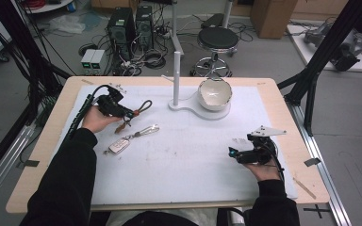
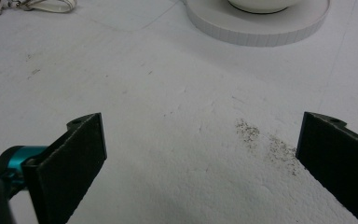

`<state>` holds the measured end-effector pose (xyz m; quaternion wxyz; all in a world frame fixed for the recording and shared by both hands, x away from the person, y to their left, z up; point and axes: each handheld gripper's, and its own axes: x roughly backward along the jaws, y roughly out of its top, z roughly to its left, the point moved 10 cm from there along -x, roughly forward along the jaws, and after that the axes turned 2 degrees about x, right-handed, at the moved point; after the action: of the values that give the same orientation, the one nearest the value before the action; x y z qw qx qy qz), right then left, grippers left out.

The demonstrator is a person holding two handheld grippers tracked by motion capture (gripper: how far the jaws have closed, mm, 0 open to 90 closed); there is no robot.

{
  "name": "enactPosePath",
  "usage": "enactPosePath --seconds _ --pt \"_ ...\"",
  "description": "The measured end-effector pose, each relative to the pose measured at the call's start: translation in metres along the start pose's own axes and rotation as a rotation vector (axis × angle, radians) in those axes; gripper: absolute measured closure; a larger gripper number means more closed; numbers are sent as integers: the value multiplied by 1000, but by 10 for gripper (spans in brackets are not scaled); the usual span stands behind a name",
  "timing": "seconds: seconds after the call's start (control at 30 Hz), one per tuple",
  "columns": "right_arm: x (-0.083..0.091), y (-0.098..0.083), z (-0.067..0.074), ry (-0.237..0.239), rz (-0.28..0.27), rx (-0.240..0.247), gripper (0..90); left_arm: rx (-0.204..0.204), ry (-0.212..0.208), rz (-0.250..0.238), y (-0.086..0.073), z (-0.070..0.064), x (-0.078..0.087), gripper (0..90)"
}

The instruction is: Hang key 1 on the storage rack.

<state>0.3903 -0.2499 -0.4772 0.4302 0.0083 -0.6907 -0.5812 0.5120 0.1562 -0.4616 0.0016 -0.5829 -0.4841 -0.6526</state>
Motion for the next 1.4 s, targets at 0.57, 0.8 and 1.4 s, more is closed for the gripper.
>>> enactPosePath --seconds 0.57,0.8,1.4 --pt "3 3 0 9 -25 -14 7 -37 44 -126 39 -14 69 748" --pt "3 5 2 24 -35 -24 7 -48 54 -162 50 -18 84 747" --pt "6 7 3 38 -52 -33 7 -117 51 -198 98 -42 101 746"
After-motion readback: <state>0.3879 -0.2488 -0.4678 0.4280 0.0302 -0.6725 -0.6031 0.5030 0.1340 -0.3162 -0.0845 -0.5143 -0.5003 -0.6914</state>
